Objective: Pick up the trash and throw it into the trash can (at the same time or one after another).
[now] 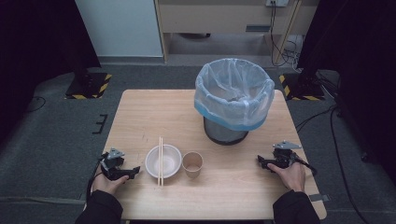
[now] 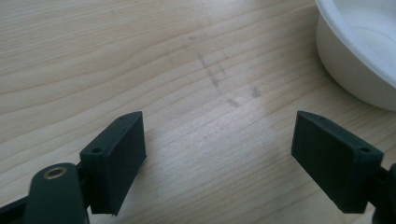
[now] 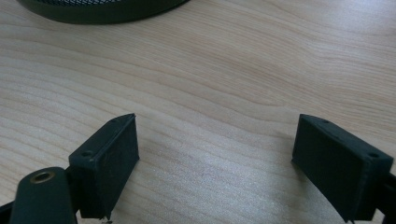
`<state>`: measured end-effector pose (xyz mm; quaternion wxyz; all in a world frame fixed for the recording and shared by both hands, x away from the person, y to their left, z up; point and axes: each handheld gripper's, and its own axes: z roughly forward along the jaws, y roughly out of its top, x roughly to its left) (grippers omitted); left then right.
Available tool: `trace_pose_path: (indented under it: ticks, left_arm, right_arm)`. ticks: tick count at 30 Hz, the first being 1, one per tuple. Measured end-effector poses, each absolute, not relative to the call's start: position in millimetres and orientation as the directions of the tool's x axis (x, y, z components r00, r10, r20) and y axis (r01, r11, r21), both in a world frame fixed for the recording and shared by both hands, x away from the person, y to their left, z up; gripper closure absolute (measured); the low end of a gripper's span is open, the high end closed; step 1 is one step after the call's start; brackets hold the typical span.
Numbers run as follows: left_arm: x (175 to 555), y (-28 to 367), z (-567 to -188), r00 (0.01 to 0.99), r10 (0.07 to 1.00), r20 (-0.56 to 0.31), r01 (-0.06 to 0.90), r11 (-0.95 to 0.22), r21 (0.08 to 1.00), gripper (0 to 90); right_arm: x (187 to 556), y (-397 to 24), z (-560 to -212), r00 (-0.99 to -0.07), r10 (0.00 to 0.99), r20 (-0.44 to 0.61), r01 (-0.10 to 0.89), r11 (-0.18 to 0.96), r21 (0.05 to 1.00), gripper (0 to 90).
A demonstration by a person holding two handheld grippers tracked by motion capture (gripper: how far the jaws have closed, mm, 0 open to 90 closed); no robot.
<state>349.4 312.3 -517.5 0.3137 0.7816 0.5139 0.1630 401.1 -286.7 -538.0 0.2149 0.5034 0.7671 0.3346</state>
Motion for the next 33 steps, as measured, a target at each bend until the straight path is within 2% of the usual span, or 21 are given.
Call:
trace_pose_path:
  ticks: [4, 6, 14, 19, 24, 33]
  left_arm:
    - [343, 312, -505, 0.384, 0.922, -0.051, 0.662, -0.237, 0.711, 16.6]
    - [341, 311, -497, 0.377, 0.923, -0.072, 0.635, -0.202, 0.746, 17.6]
    - [339, 302, -476, 0.377, 0.926, -0.026, 0.524, -0.190, 0.830, 20.2]
    - [336, 292, -467, 0.388, 0.920, -0.056, 0.475, -0.147, 0.868, 23.2]
    - [337, 279, -464, 0.405, 0.911, -0.076, 0.453, -0.128, 0.882, 27.1]
    - [341, 257, -468, 0.447, 0.889, -0.097, 0.477, -0.146, 0.867, 36.2]
  right_arm:
    - [401, -287, -538, -0.399, 0.917, 0.007, 0.628, 0.268, 0.731, 14.5]
    - [400, -286, -538, -0.396, 0.918, 0.008, 0.629, 0.265, 0.731, 14.5]
    - [400, -286, -538, -0.386, 0.922, 0.007, 0.632, 0.259, 0.730, 13.5]
    - [400, -285, -538, -0.379, 0.925, 0.009, 0.635, 0.253, 0.730, 13.3]
    - [400, -285, -538, -0.383, 0.924, 0.008, 0.634, 0.257, 0.729, 13.2]
    - [401, -284, -538, -0.384, 0.923, 0.006, 0.634, 0.259, 0.729, 13.1]
